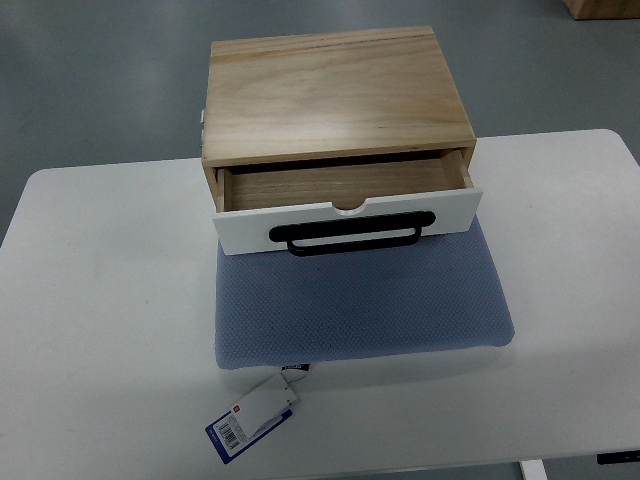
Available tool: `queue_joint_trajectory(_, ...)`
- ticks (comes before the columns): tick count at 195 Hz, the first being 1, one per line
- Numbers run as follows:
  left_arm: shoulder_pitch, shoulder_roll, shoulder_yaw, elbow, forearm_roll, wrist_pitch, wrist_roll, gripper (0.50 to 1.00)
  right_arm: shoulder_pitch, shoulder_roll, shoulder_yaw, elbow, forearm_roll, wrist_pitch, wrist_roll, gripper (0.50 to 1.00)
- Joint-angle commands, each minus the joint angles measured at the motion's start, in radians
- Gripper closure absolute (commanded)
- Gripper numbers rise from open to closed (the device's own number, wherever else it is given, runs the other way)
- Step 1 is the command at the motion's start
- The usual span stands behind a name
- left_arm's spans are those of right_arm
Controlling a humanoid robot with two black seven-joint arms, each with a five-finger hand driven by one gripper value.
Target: Open wood drawer with right hand
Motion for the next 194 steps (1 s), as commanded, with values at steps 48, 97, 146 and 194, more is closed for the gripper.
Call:
queue_joint_trajectory(48, 0.000, 0.000, 0.000, 0.000, 0.000, 0.000, 0.000, 0.500, -0.214, 0.232, 0.270, -0.194, -0.015, -0.049, 0.002, 0.570)
queue_joint_trajectory(97, 0.000, 0.000, 0.000, 0.000, 0.000, 0.000, 0.000, 0.500, -0.328, 0.368, 0.426, -0.228, -0.024, -0.048, 0.011, 0.568)
queue_joint_trajectory(146, 0.000, 0.000, 0.000, 0.000, 0.000, 0.000, 0.000, 0.500, -0.378, 0.458, 0.477, -0.241, -0.021, -0.039, 0.011, 0.566)
queue_joint_trajectory(194, 0.000, 0.000, 0.000, 0.000, 0.000, 0.000, 0.000, 0.500, -0.406, 0.477, 0.475, -0.241, -0.021, -0.039, 0.011, 0.568)
